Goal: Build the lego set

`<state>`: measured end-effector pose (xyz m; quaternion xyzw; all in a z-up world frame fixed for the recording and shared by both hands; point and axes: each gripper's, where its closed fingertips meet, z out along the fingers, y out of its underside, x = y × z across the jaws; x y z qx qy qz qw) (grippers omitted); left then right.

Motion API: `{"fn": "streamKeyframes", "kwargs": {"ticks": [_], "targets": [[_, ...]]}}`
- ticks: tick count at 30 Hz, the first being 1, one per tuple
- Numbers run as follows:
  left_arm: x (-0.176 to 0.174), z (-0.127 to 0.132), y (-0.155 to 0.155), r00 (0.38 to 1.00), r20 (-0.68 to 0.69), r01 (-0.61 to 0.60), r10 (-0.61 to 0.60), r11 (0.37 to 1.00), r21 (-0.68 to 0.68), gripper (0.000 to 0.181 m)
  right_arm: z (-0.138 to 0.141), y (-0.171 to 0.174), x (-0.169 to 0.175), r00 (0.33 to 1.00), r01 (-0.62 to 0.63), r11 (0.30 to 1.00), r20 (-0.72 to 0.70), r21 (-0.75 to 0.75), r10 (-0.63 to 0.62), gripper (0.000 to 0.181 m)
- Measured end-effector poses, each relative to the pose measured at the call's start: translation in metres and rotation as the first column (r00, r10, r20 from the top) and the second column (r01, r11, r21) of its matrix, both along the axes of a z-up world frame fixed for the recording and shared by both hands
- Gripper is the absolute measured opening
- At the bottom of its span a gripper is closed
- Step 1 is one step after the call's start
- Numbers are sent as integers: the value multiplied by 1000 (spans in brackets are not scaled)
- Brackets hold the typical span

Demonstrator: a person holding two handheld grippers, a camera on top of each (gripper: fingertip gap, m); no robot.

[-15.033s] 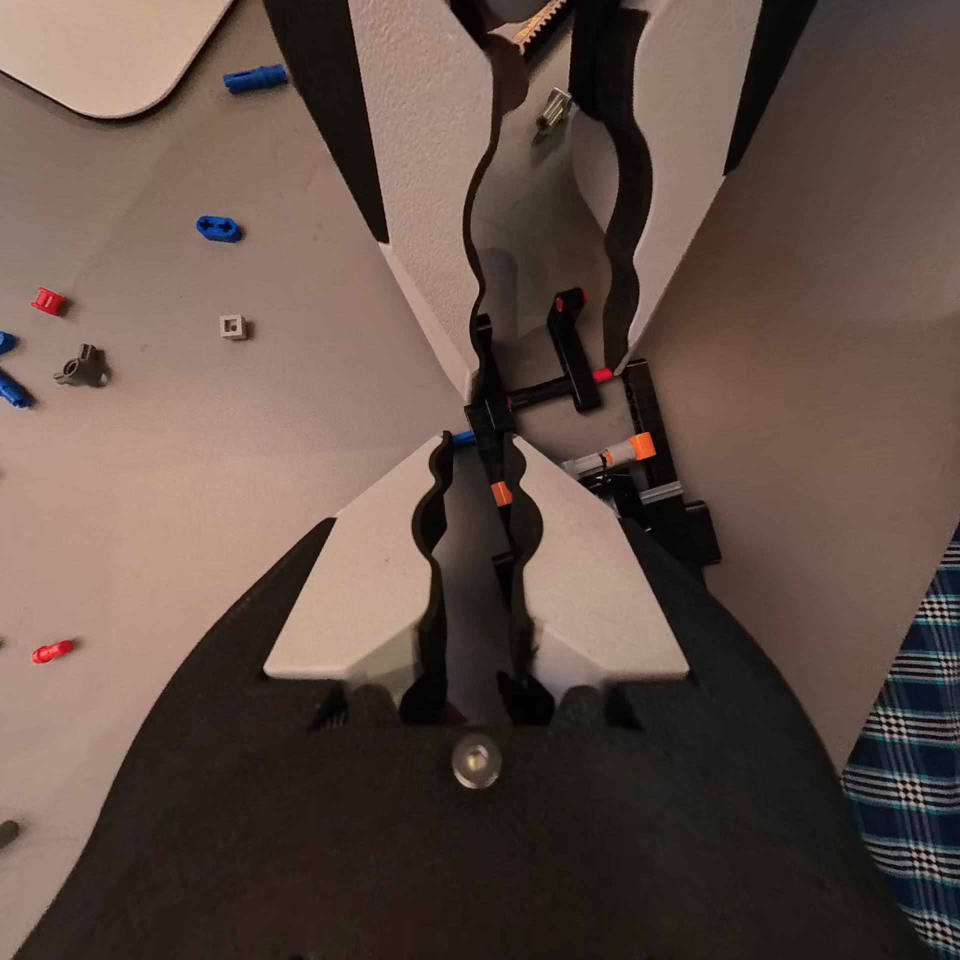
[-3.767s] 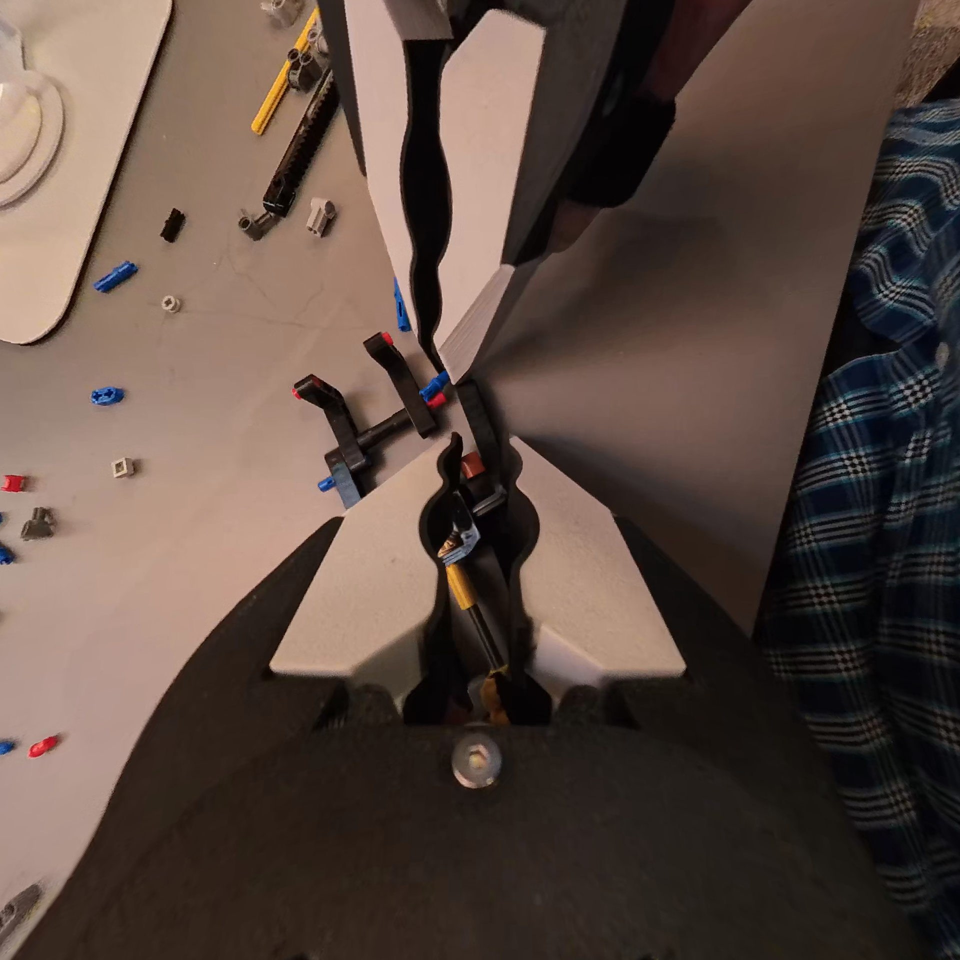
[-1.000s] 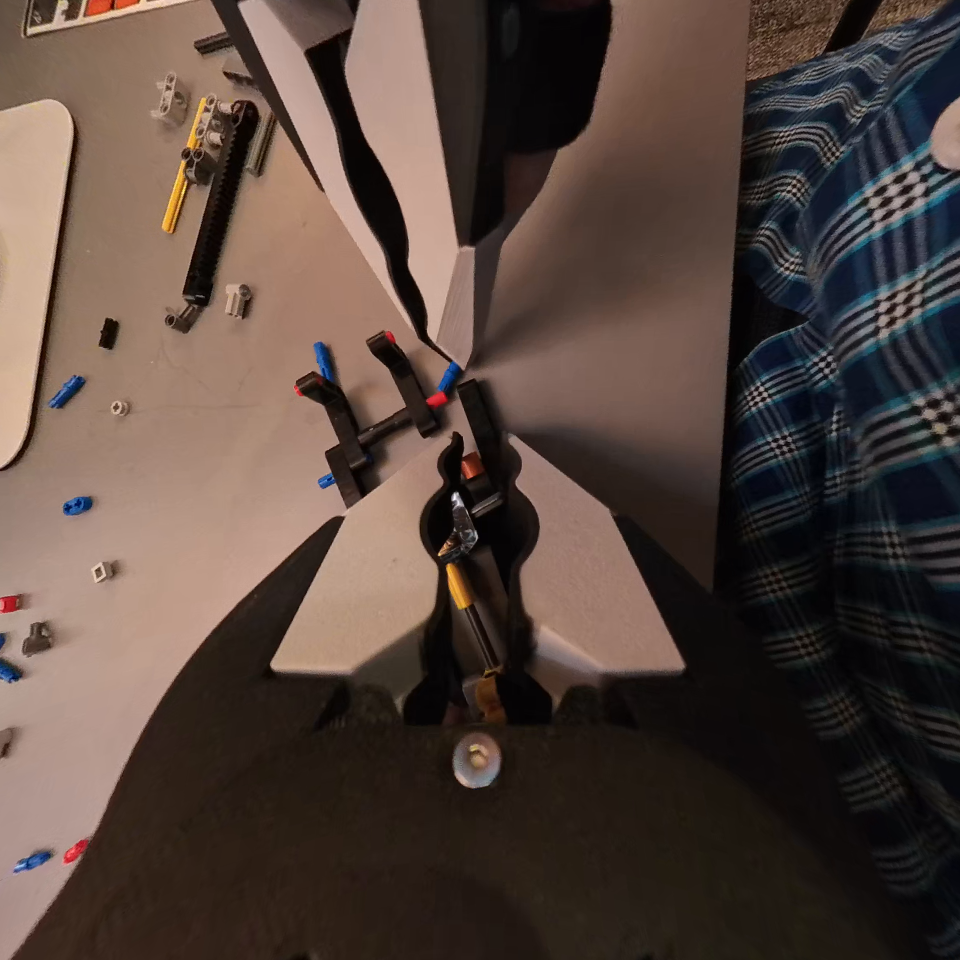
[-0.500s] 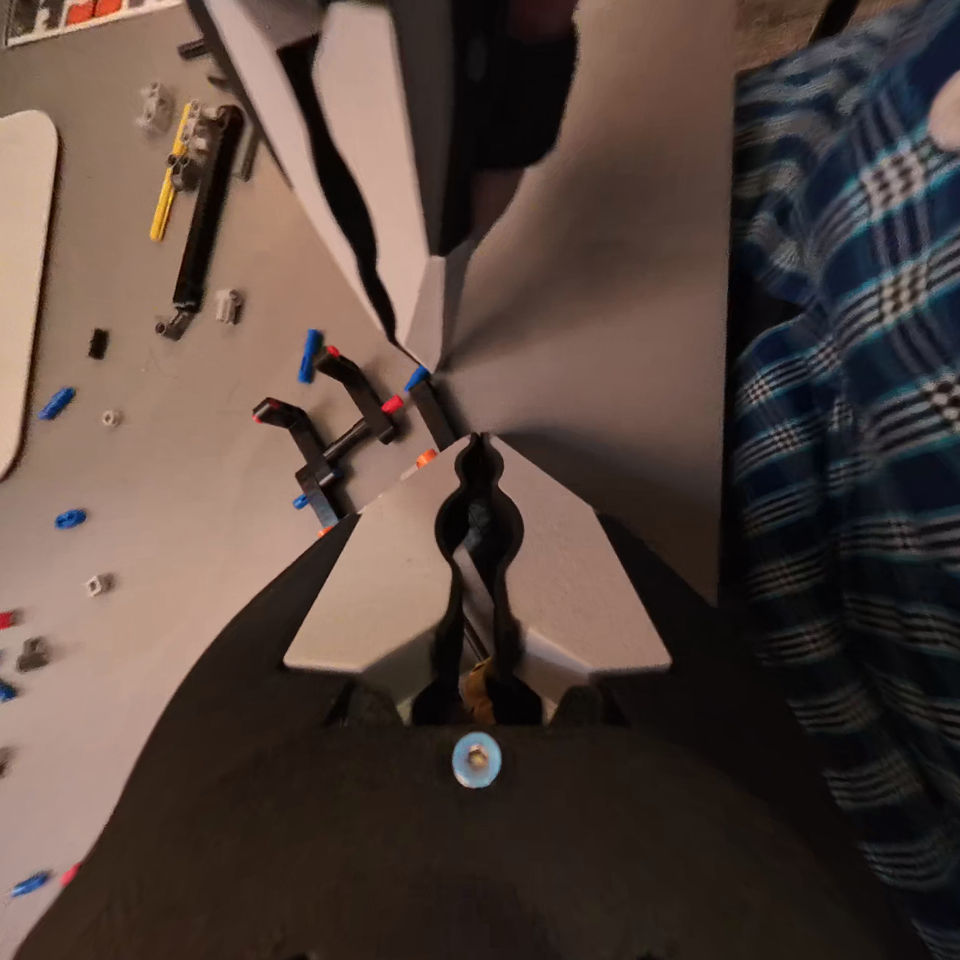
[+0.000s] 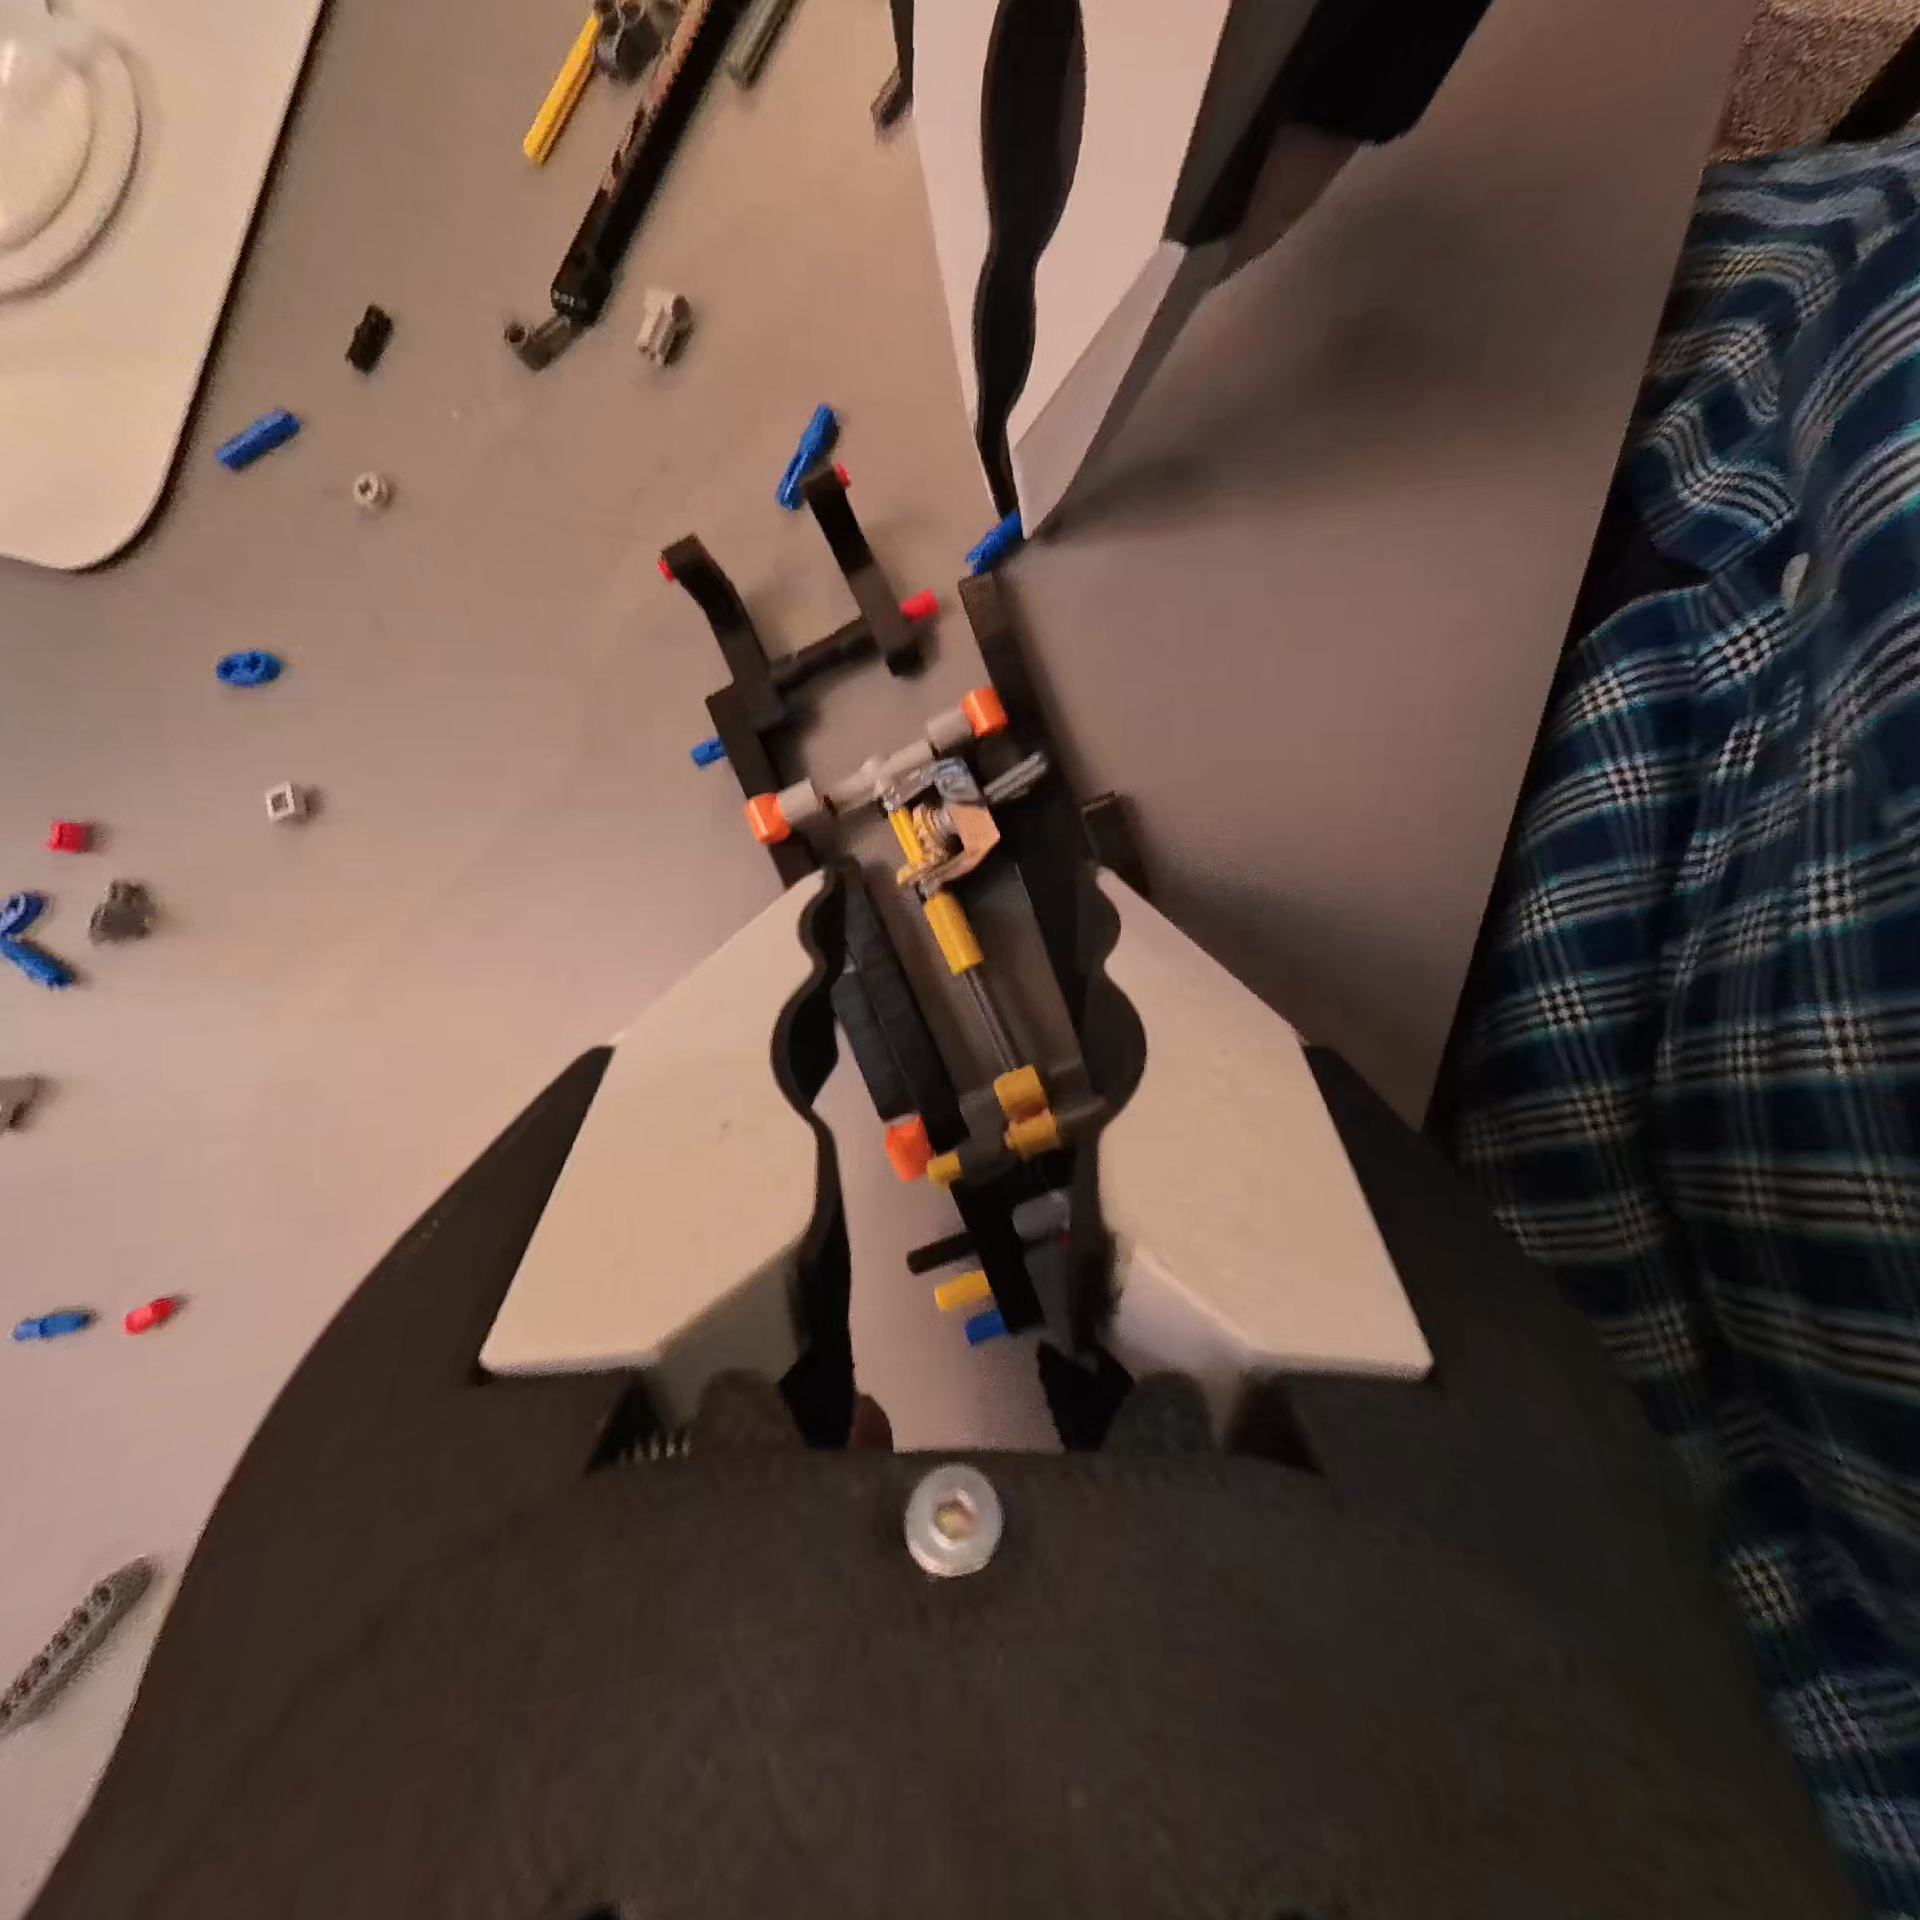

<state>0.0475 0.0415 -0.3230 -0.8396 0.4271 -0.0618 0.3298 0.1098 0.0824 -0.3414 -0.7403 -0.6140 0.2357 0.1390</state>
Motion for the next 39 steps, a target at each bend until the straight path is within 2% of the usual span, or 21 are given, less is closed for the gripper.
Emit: {"fn": "streamKeyframes", "kwargs": {"ticks": [1,5,11,14,18,20,26,29,34,36,39], "targets": [[-2,-1,-2,1000,-2,-8,8,1000,-5,42,0,0,0,1000,0,1000,-4,7,0,2],[-14,-8,-12,999,-24,-44,43,997,-57,55,1,2,2,1000,12,999,-13,35,-12,18],[-43,11,-18,983,98,-144,153,985,-91,53,14,6,8,998,1,994,-69,108,6,12],[-52,13,-26,976,126,-163,176,981,-104,49,24,-3,5,990,-58,990,-120,132,74,13],[-56,11,-34,974,126,-176,190,978,-110,49,38,-31,-13,954,-194,967,-198,164,225,20],[-49,15,-32,973,149,-164,177,981,-99,48,36,-43,-19,946,-233,957,-189,173,265,21],[-33,21,0,985,113,-126,129,991,-39,48,29,-31,-18,970,-106,983,-204,149,136,22],[-31,11,20,992,73,-95,98,994,-50,46,27,-25,-20,972,-74,989,-213,131,101,21],[-31,-13,29,993,54,-92,104,976,-195,43,17,-10,-17,985,38,996,-173,80,-24,21],[-30,-20,23,990,63,-103,124,959,-263,40,12,-8,-17,987,47,996,-159,77,-34,20],[-28,-19,23,982,96,-134,166,953,-271,29,3,-8,-19,990,45,997,-138,58,-37,19]]}}
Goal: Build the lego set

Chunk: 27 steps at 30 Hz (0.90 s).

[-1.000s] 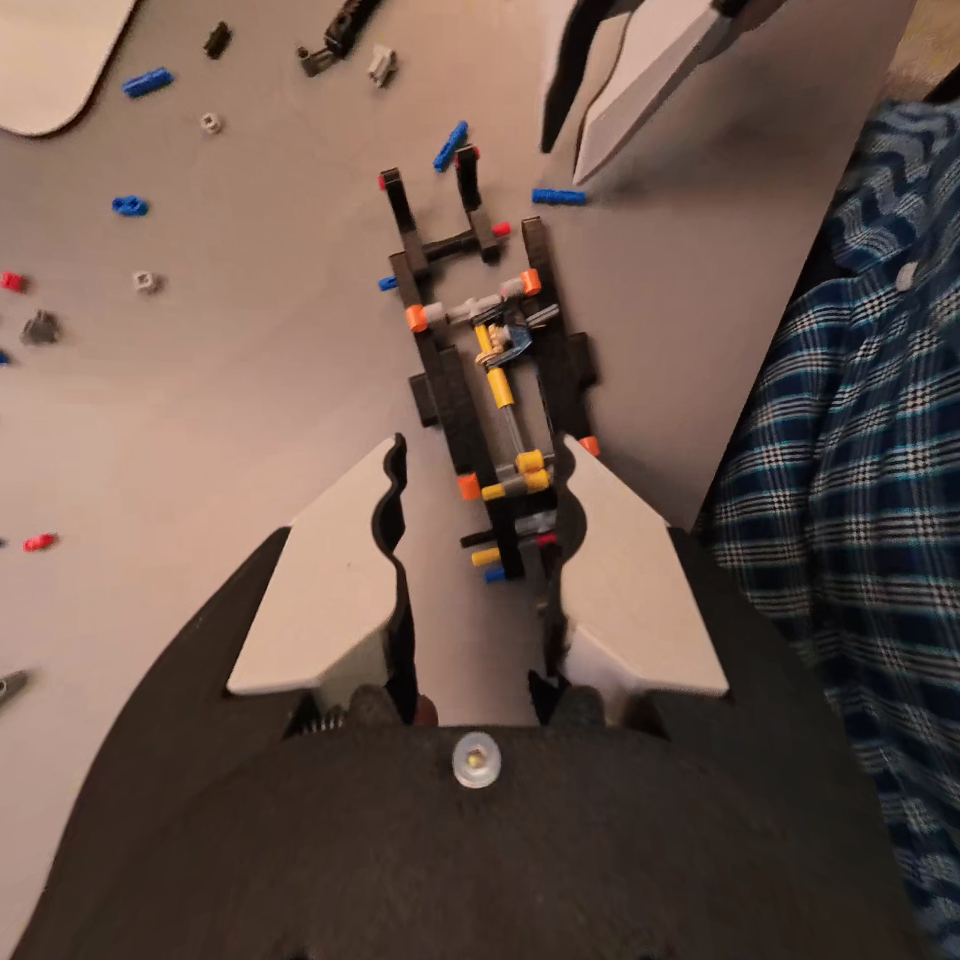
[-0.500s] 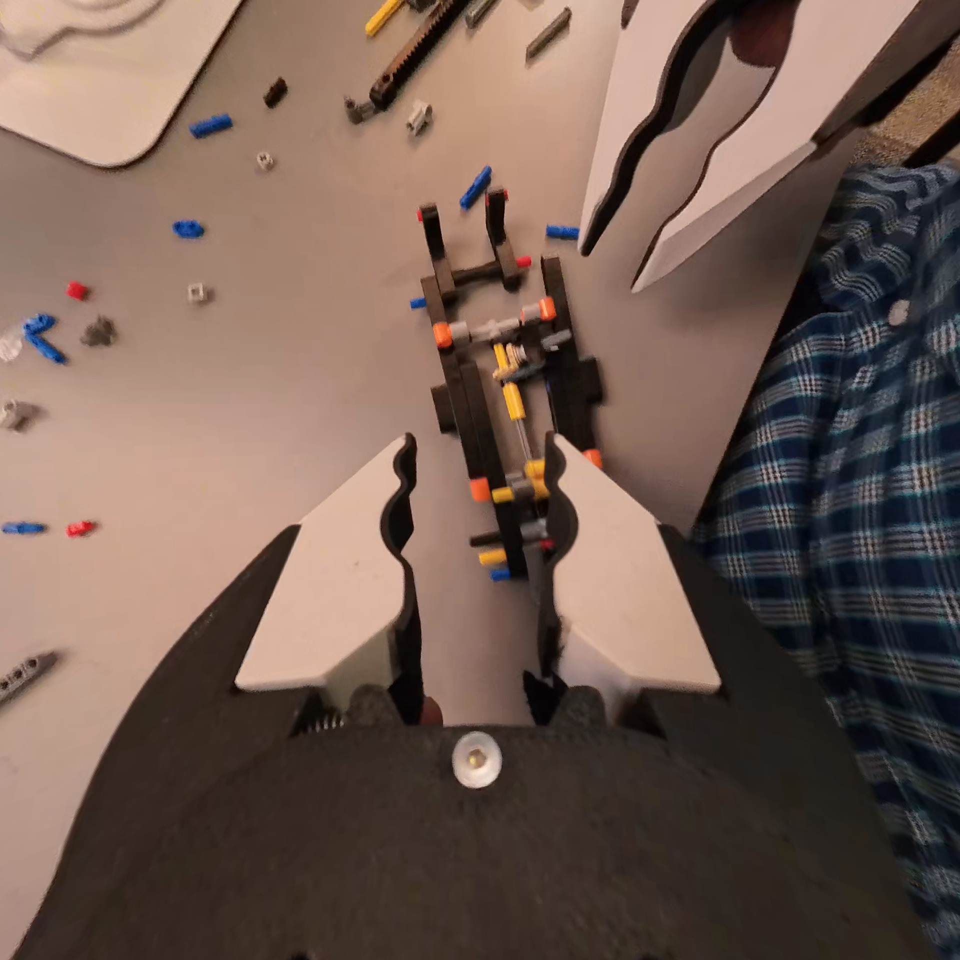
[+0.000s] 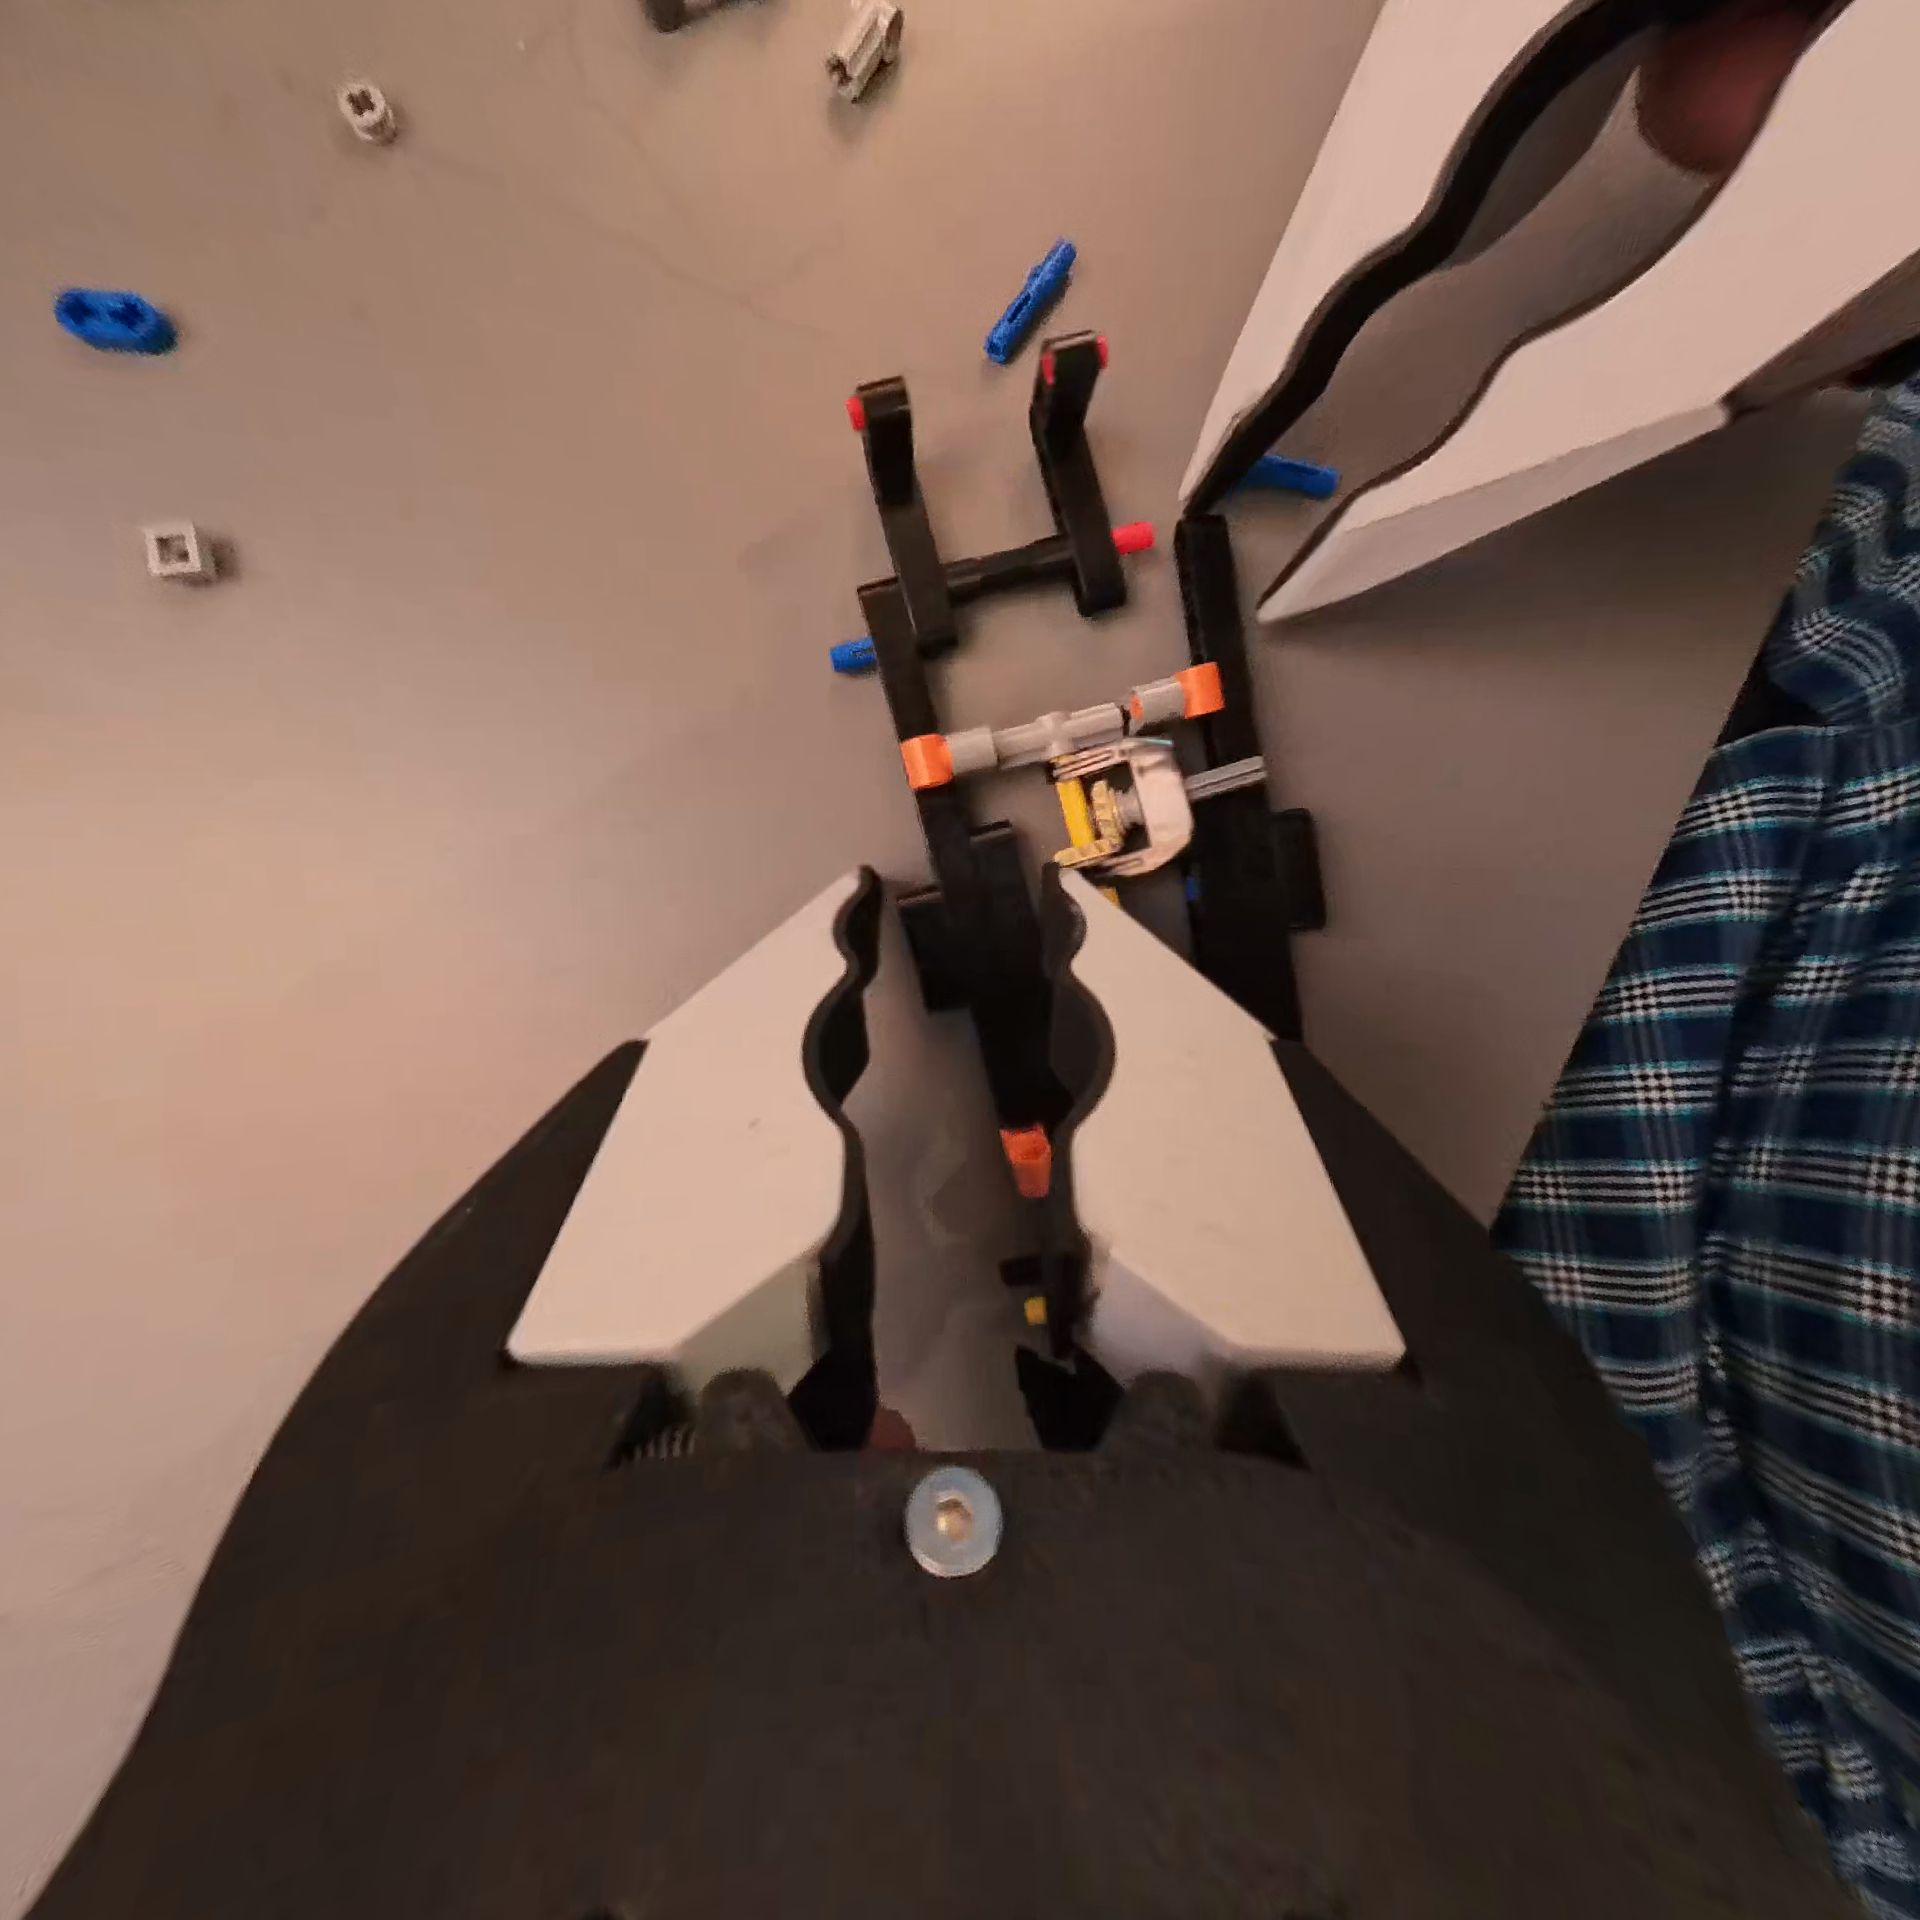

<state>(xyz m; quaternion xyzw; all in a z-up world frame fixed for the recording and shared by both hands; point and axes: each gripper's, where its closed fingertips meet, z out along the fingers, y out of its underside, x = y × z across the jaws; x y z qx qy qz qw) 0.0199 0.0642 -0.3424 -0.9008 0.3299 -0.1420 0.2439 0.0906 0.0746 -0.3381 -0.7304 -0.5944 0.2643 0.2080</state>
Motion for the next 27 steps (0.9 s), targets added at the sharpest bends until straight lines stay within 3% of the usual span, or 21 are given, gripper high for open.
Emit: {"fn": "streamKeyframes", "kwargs": {"ticks": [9,15,22,27], "targets": [[-4,6,4,996,-6,-92,93,991,96,23,8,14,-4,996,54,997,-72,-47,-57,20],[-7,27,15,984,34,-180,177,948,264,23,27,19,-16,968,93,960,-202,-263,-149,24],[-11,49,22,957,161,-285,242,889,358,23,55,23,-30,910,42,872,-343,-488,-235,14],[-8,64,23,927,318,-303,196,892,335,29,79,24,-31,874,-56,851,-437,-522,-211,7]]}}
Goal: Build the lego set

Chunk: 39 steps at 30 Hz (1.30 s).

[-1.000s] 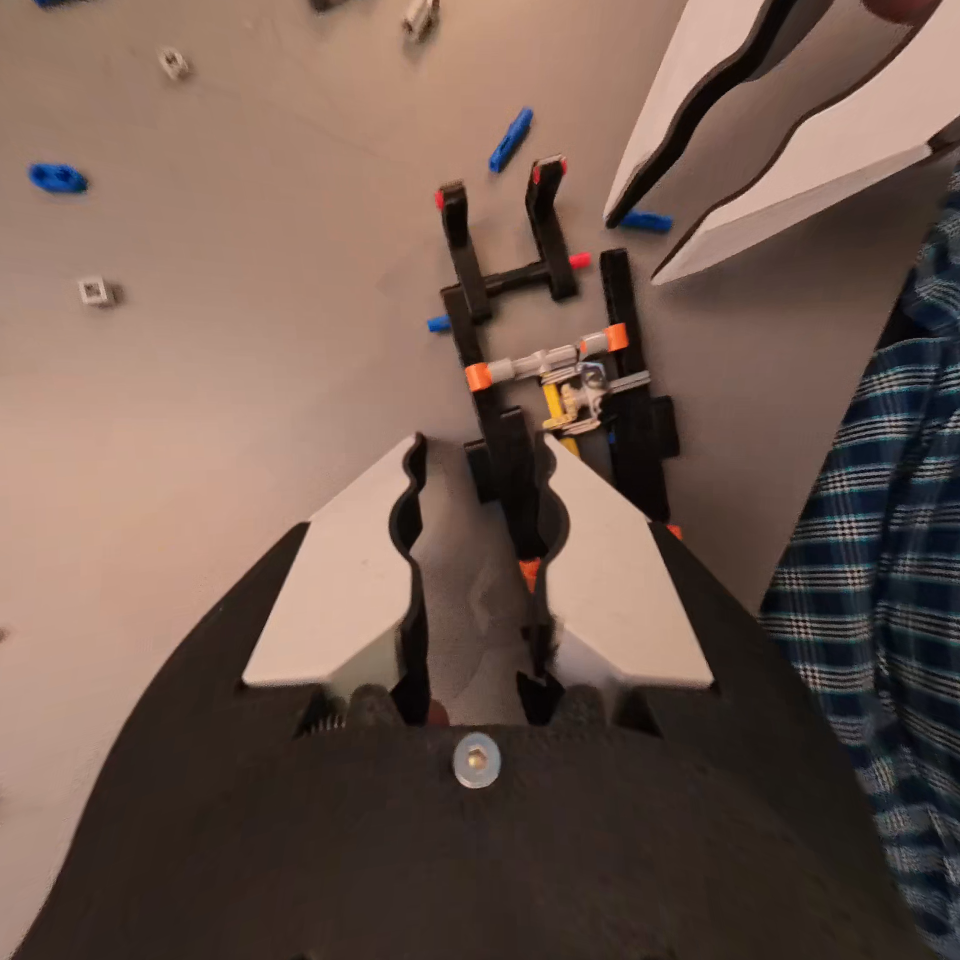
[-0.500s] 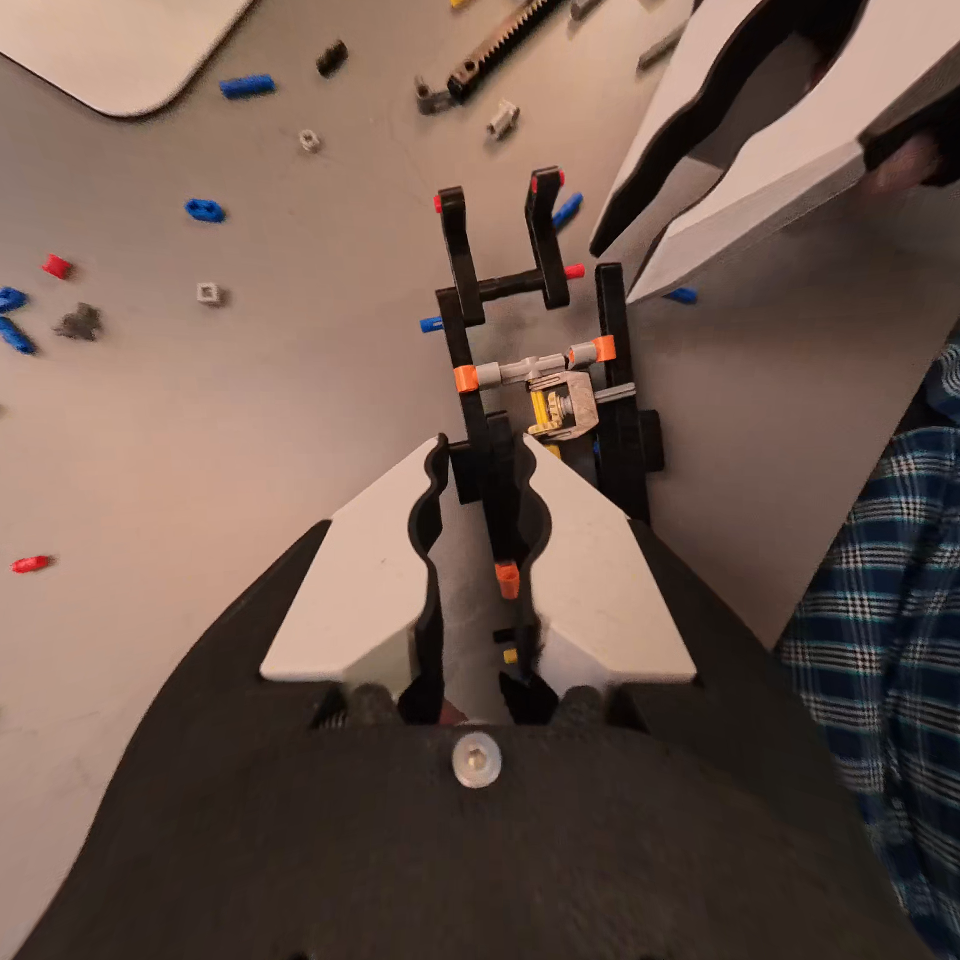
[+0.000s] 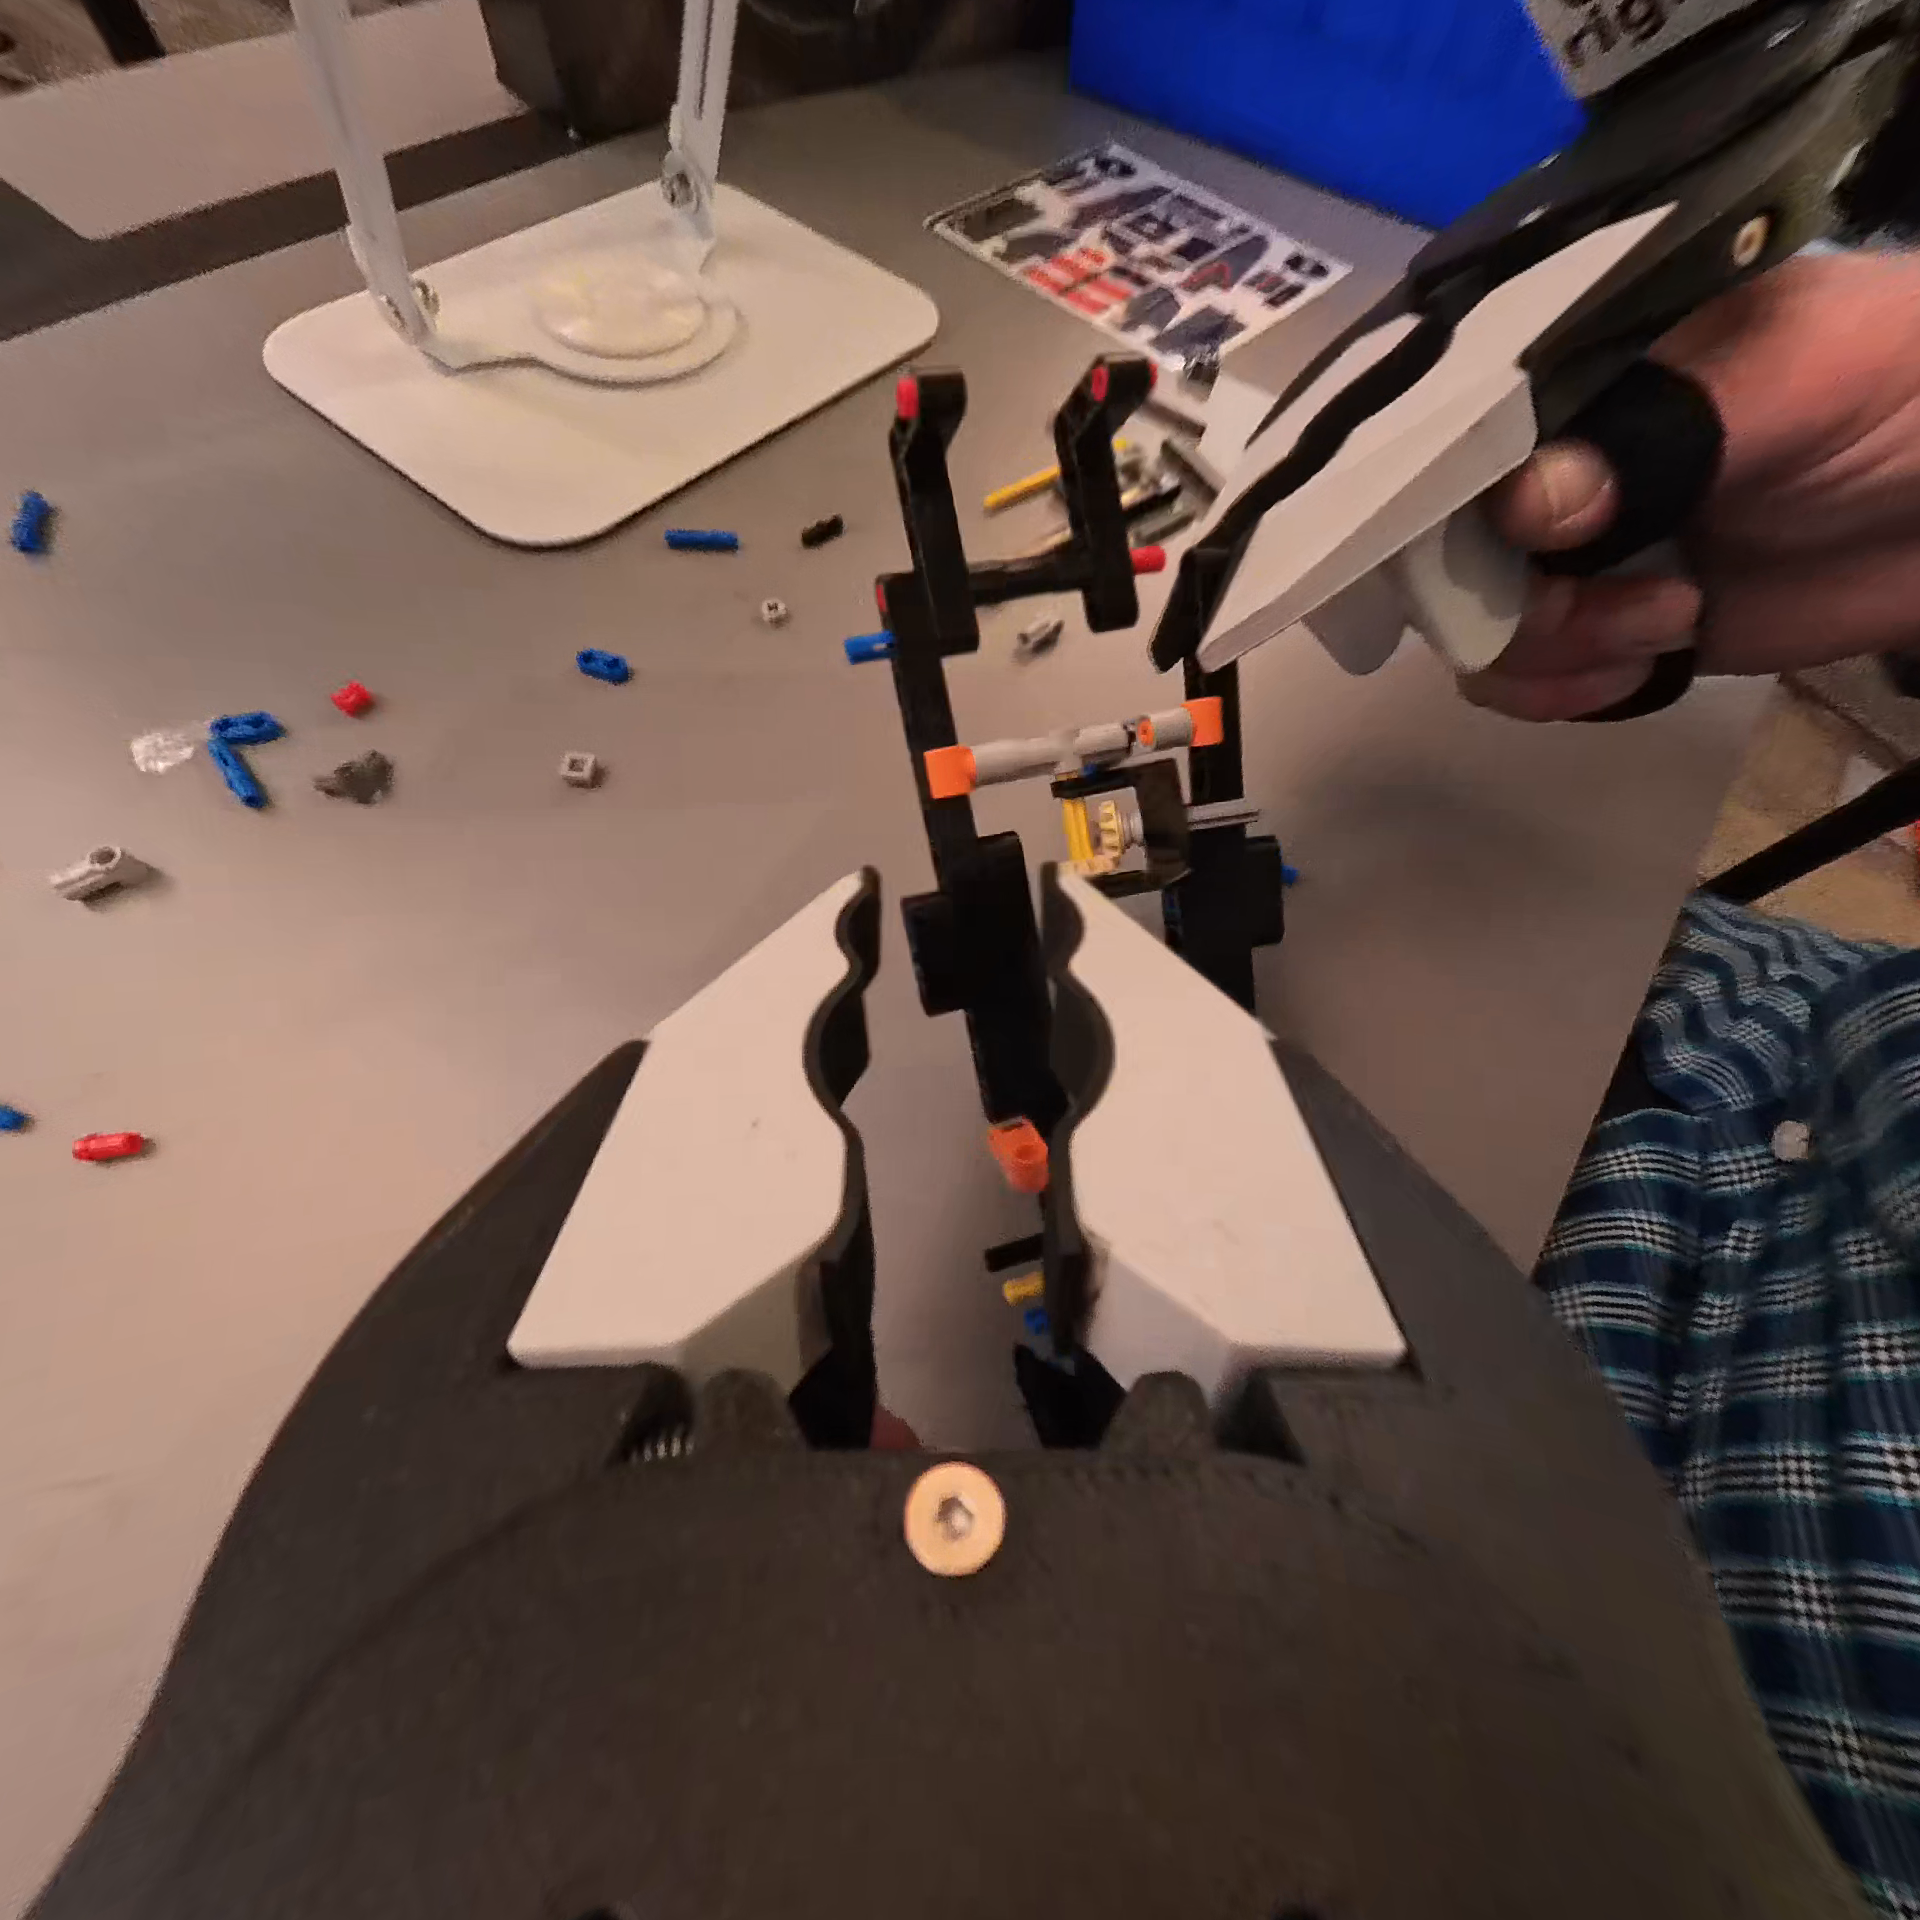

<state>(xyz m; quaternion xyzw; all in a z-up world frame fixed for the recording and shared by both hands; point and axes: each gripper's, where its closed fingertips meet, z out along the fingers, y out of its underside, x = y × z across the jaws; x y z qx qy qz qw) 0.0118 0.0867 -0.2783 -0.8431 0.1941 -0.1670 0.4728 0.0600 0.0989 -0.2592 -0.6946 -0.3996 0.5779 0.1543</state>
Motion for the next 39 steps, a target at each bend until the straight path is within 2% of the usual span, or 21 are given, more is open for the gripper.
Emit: {"fn": "streamKeyframes", "kwargs": {"ticks": [3,6,10,13,18,26,39], "targets": [[-8,13,6,999,29,41,-41,999,16,48,8,-2,-1,999,-46,999,-23,14,46,6],[-5,38,12,979,148,136,-138,990,23,54,19,-5,-4,994,-98,994,-35,50,100,5],[8,51,18,916,278,302,-289,953,-3,47,26,-10,-10,981,-190,978,-23,86,193,4],[19,55,16,852,349,411,-390,912,15,19,28,-12,-14,973,-229,969,-19,92,231,5],[21,60,14,804,427,430,-415,901,65,8,28,-7,-17,971,-235,971,-42,40,237,4],[20,67,8,745,474,465,-470,875,136,6,27,-8,-23,965,-256,966,-57,-27,254,4],[15,62,10,677,560,487,-477,861,145,6,20,-4,-28,958,-288,946,-57,-147,282,5]]}}
